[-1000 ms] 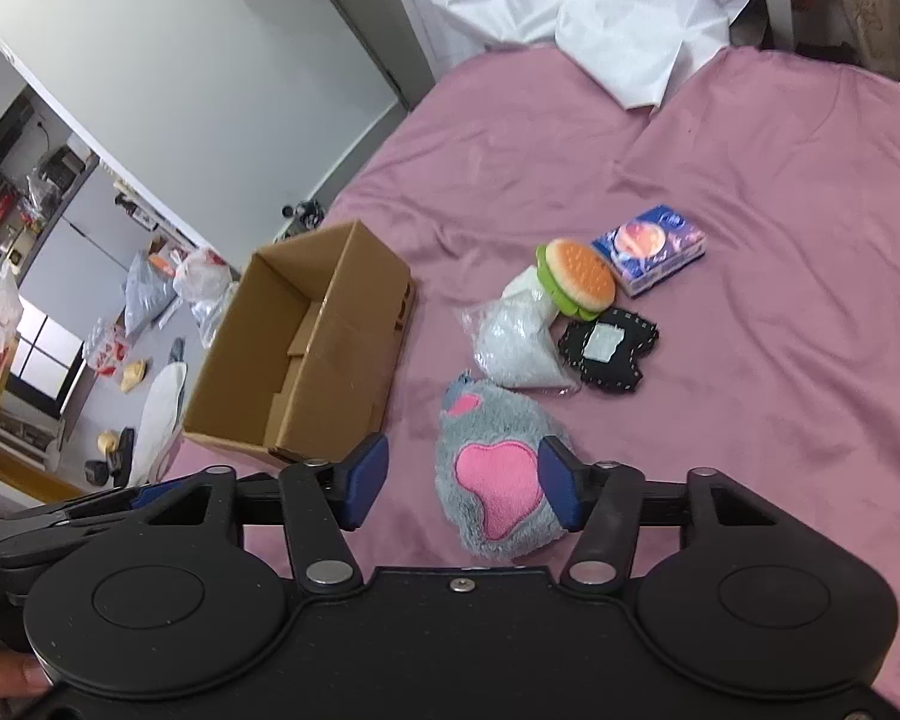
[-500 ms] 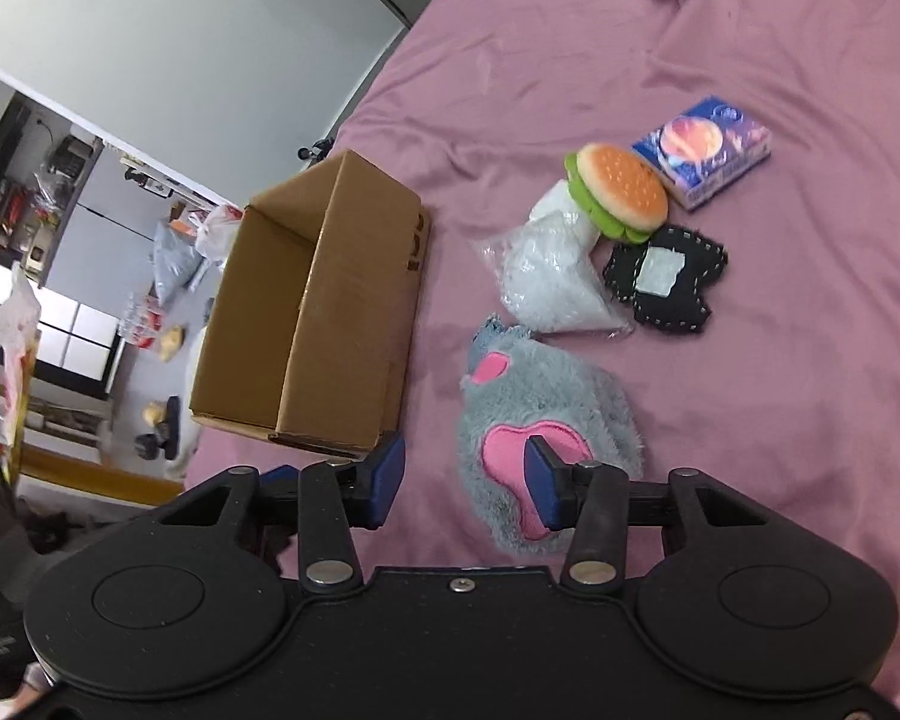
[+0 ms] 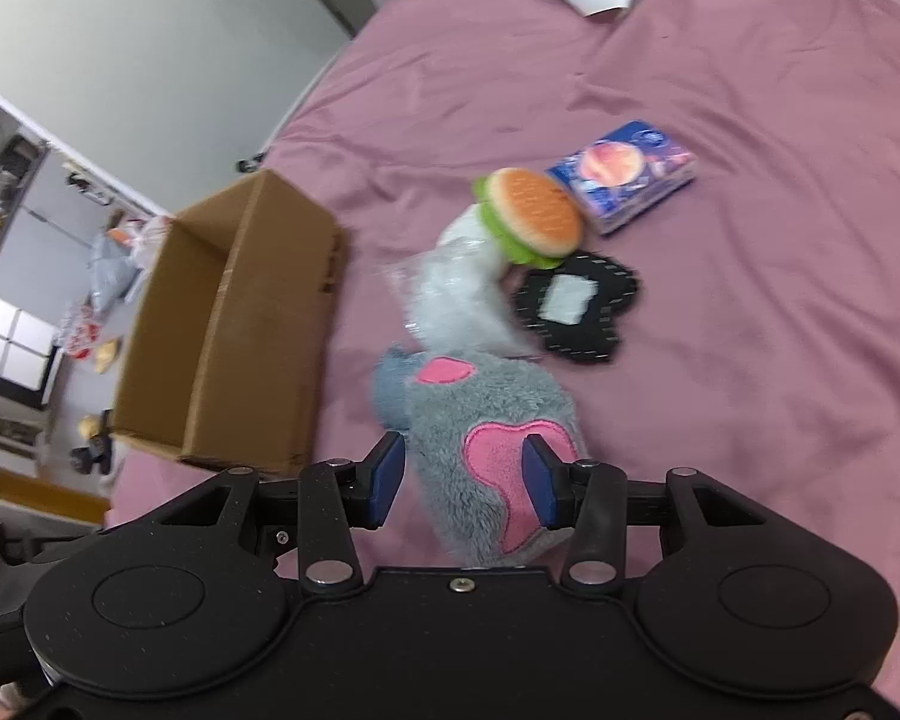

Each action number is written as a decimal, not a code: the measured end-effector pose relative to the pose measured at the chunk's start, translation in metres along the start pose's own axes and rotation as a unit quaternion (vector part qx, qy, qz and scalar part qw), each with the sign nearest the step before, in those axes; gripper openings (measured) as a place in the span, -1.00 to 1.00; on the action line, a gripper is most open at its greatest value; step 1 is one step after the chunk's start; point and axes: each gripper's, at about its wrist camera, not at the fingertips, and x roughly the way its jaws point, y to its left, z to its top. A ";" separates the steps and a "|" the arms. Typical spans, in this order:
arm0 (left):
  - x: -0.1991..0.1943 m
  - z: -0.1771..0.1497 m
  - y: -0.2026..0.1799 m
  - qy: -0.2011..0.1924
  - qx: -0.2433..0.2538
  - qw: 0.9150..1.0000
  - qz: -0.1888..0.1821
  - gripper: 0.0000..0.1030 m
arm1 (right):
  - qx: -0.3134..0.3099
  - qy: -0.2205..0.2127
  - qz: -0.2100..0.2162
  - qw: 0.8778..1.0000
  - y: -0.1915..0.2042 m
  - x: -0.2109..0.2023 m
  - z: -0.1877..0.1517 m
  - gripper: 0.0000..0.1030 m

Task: Organize soft objects
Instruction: 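Lower the right gripper onto the grey heart plush and close on it, then carry the grey heart plush with the right gripper into the cardboard box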

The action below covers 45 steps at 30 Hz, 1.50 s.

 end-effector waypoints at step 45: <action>-0.010 0.017 -0.042 -0.060 -0.065 0.994 -0.060 -0.63 | 0.102 -0.074 0.073 0.989 -0.037 -0.036 0.000 -0.57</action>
